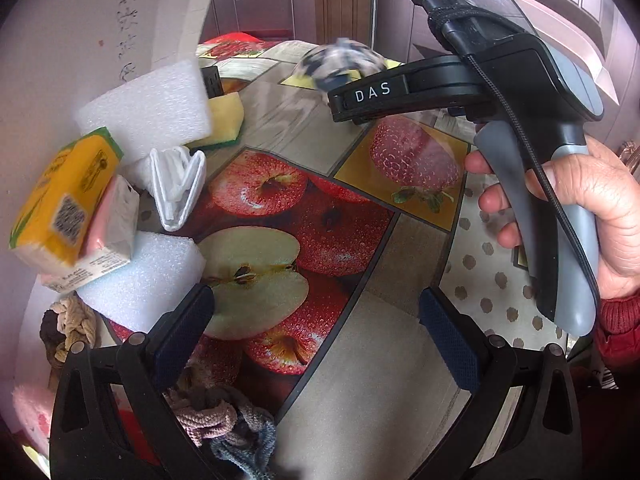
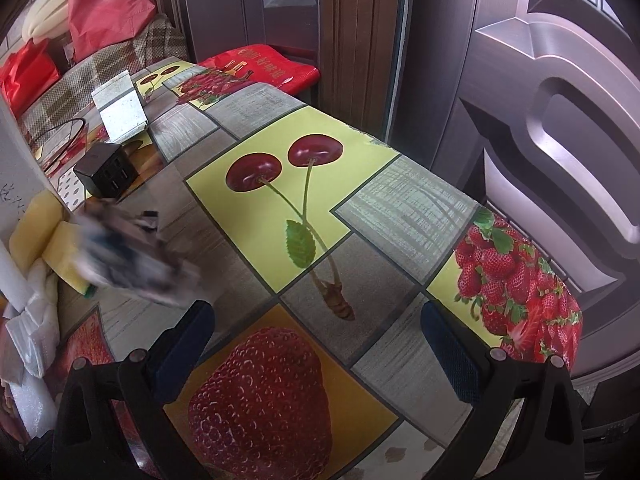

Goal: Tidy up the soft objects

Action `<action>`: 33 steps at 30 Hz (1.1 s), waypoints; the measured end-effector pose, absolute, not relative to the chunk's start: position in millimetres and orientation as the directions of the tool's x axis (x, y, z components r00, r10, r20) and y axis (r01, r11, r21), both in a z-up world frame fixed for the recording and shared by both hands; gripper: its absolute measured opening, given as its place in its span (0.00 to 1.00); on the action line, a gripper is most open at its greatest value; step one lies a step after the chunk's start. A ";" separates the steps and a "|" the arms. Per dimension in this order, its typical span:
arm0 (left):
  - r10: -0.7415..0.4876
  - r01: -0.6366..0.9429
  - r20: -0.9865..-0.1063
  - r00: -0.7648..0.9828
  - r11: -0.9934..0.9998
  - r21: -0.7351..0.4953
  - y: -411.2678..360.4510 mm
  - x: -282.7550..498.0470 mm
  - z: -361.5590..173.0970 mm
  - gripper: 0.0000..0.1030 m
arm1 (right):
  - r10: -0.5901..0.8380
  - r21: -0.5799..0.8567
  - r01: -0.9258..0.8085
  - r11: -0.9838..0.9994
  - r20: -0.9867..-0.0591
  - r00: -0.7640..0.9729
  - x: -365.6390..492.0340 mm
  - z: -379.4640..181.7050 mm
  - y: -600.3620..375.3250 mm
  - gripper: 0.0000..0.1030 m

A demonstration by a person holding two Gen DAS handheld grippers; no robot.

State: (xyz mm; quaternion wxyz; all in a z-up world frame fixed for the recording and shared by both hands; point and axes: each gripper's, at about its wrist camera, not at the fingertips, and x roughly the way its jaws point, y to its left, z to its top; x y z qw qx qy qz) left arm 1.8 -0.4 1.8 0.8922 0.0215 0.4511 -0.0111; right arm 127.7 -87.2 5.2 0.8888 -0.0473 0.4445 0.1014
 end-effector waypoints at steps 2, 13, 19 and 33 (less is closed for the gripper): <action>-0.001 0.039 -0.805 0.593 0.999 0.028 -0.2 2.2 2.0 0.99 | 0.138 0.006 -0.222 0.975 -0.800 0.584 127.8 5.3 -87.3 1.00; -0.001 0.039 -0.805 0.593 0.999 0.028 -0.4 2.2 2.0 0.99 | 0.138 0.005 -0.223 0.975 -0.800 0.584 127.9 5.4 -87.1 1.00; 0.000 0.039 -0.805 0.593 0.999 0.028 -0.4 2.1 2.0 0.99 | 0.139 0.006 -0.224 0.974 -0.800 0.584 127.3 5.4 -85.7 1.00; 0.000 0.039 -0.805 0.593 0.999 0.028 -0.5 2.0 1.9 0.99 | 0.139 0.003 -0.229 0.973 -0.801 0.582 127.2 5.0 -83.7 1.00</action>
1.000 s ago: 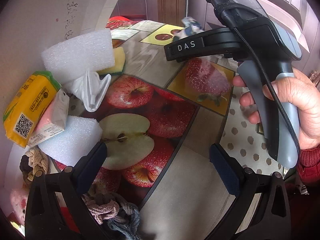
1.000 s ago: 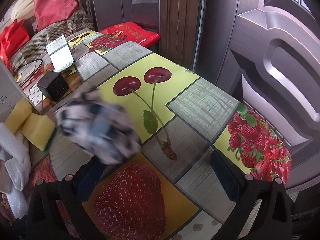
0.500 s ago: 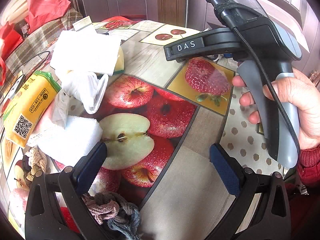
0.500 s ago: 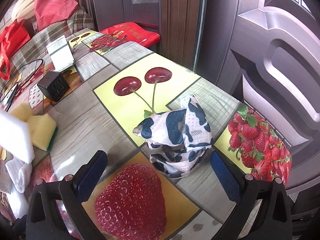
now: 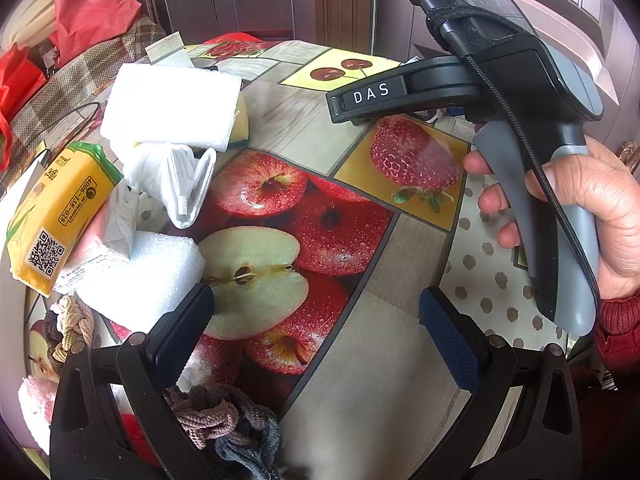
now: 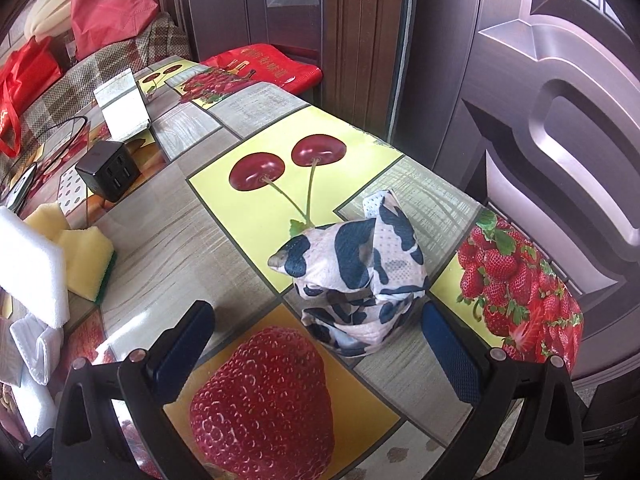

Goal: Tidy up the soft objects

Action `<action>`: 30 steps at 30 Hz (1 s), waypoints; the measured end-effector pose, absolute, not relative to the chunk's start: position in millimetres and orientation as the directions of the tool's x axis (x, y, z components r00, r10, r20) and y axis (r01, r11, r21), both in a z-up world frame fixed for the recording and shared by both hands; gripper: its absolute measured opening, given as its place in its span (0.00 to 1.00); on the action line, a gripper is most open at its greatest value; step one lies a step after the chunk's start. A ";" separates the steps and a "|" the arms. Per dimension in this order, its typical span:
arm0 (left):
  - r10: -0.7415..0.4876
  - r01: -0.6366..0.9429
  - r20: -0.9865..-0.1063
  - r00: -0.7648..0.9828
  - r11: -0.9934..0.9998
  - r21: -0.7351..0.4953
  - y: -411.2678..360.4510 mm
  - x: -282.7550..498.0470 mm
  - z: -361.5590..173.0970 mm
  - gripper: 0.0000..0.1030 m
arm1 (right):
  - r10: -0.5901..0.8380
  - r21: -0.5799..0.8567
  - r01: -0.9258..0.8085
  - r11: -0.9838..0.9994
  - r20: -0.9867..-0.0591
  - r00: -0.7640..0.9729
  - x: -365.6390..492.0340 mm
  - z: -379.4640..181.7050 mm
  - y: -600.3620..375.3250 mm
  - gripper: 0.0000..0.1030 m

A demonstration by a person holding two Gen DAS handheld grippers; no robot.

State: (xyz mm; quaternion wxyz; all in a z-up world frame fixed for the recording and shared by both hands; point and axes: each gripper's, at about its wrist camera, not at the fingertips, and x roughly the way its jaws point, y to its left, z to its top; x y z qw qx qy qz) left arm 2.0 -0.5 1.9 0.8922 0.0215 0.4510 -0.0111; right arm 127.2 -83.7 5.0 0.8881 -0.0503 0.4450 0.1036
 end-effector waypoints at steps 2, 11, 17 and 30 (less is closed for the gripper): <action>0.000 0.039 -0.805 0.593 0.999 0.028 -0.5 2.2 2.0 0.99 | 0.141 0.005 -0.230 0.973 -0.801 0.582 127.6 5.2 -84.3 1.00; -0.001 0.039 -0.805 0.593 0.999 0.028 -0.5 1.8 1.8 0.99 | 0.170 0.024 -0.250 0.968 -0.792 0.586 124.6 7.5 -83.7 1.00; 0.000 0.039 -0.805 0.593 0.999 0.029 0.0 0.3 0.1 0.99 | 0.385 0.139 -0.448 0.883 -0.760 0.523 109.0 11.3 -69.2 1.00; -0.102 0.100 -0.744 0.661 0.994 -0.047 -2.7 -37.2 23.6 0.99 | 0.740 0.308 -0.674 0.672 -0.321 0.591 60.1 71.6 -138.8 1.00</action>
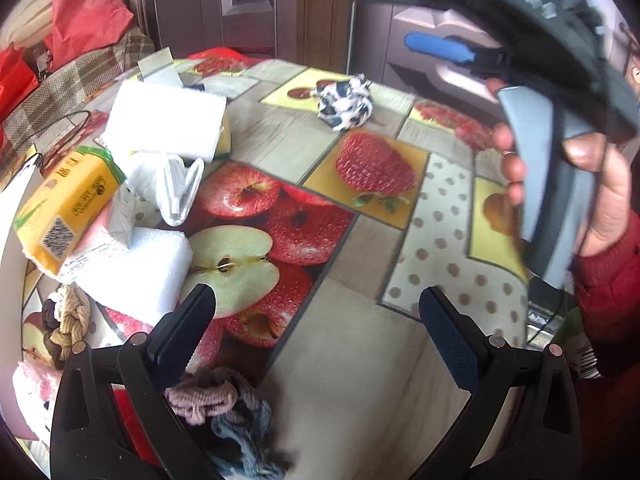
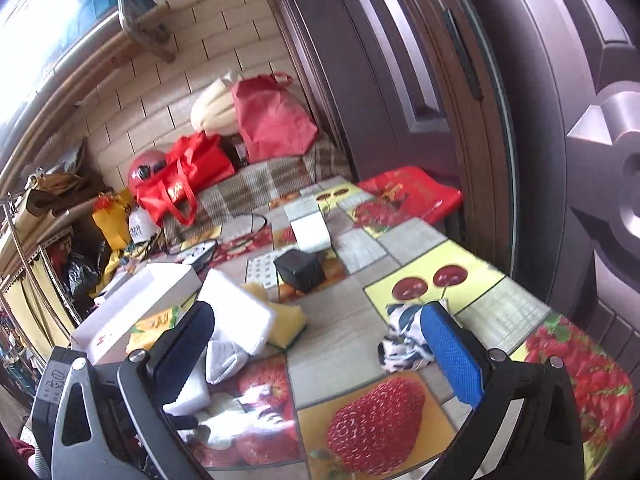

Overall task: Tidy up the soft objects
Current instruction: 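Grasp the cow-print cloth with the right tool while the left tool grasps the red apple plush, then release the cow-print cloth into the tray with the right tool while the left tool releases the apple plush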

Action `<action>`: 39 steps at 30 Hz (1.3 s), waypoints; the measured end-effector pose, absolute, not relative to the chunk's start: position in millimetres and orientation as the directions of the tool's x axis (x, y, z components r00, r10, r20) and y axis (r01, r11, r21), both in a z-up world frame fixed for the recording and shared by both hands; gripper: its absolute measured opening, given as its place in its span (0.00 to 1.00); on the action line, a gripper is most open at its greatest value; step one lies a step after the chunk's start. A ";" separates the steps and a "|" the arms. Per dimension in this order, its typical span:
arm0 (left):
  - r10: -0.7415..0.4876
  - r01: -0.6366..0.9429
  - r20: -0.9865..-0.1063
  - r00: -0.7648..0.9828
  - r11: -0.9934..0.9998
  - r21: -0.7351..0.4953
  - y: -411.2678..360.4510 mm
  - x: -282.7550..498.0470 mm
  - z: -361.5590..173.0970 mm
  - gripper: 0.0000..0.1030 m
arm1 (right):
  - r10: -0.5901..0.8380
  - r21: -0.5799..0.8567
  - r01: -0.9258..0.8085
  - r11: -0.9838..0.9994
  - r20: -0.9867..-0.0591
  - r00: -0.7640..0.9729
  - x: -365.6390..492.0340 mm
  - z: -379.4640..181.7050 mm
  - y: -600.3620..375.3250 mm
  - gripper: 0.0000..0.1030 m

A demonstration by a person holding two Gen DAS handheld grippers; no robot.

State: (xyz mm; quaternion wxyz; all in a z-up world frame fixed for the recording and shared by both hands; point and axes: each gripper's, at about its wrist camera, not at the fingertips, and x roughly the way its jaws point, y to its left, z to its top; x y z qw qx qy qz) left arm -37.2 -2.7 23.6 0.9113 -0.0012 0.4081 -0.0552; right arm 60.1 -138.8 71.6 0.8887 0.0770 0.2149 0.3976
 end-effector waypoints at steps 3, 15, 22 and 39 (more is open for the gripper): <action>-0.080 0.067 -0.634 0.769 0.997 -0.044 10.1 -77.1 58.1 1.00 | 0.729 0.320 -0.656 0.684 -0.304 0.613 80.2 79.2 -151.7 1.00; 0.059 -0.133 -0.660 0.749 0.989 -0.063 95.7 -141.2 65.8 1.00 | 0.554 0.095 -0.645 0.758 -0.616 0.561 126.3 46.4 -103.6 1.00; 0.033 -0.027 -0.769 0.638 0.999 0.020 61.8 -123.4 30.2 0.90 | 0.527 0.080 -0.661 0.746 -0.678 0.513 132.2 31.2 -92.7 0.87; -0.001 -0.061 -0.711 0.703 0.996 -0.061 80.7 -127.7 29.4 0.60 | 0.592 0.110 -0.710 0.695 -0.647 0.480 125.4 37.8 -93.9 0.39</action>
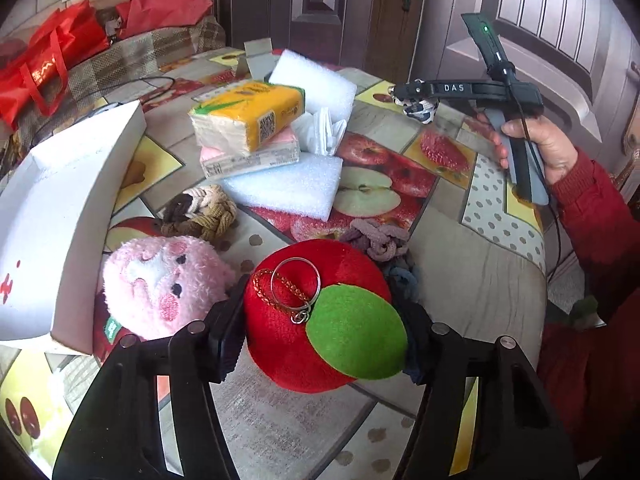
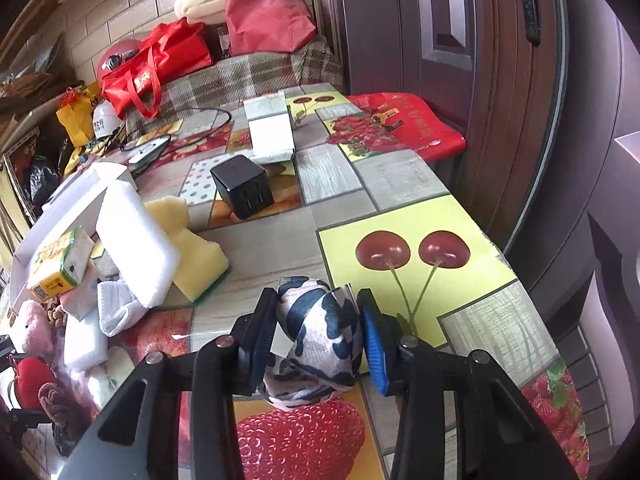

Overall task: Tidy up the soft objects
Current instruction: 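Release the cow-print cloth into the tray with the right tool while the left tool releases the apple plush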

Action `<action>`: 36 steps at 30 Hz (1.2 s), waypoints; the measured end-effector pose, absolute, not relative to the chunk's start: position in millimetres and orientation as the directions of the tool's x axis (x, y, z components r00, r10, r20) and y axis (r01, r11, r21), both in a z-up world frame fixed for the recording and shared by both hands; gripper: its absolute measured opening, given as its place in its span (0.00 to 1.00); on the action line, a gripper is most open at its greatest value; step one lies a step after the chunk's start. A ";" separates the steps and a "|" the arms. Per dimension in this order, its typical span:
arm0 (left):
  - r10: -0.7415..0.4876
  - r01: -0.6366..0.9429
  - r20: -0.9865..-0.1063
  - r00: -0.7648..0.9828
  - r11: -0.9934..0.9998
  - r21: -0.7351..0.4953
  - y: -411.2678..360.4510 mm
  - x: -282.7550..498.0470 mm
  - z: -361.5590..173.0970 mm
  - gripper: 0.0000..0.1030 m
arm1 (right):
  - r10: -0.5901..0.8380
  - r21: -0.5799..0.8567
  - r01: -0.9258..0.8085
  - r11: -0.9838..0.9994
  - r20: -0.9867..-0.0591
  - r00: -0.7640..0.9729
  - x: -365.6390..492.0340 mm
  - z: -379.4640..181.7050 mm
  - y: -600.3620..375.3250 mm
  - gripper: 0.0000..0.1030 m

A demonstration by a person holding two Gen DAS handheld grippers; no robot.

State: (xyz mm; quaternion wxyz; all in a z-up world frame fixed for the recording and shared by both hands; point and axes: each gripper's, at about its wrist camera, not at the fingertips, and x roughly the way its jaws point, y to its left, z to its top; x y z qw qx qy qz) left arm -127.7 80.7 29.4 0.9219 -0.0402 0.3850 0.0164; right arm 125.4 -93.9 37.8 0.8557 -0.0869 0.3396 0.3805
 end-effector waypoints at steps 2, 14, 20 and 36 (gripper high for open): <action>0.067 -0.109 -0.631 0.773 0.994 -0.027 84.3 -144.4 43.4 0.61 | 0.628 0.124 -0.711 0.692 -0.590 0.508 117.4 46.3 -100.4 0.39; 0.534 -0.563 -0.400 0.745 0.825 0.052 161.4 -195.0 54.5 0.61 | 0.773 0.116 -0.773 0.624 -0.240 0.588 36.7 76.5 -100.5 0.39; 0.627 -0.659 -0.338 0.702 0.752 0.025 180.4 -208.3 57.0 0.61 | 0.853 0.126 -0.854 0.504 -0.227 0.470 -1.1 76.4 -67.2 0.39; 0.763 -0.803 -0.327 0.558 0.596 0.022 237.1 -209.8 56.2 0.62 | 0.938 0.033 -0.984 0.174 -0.310 0.156 -105.9 66.5 45.7 0.39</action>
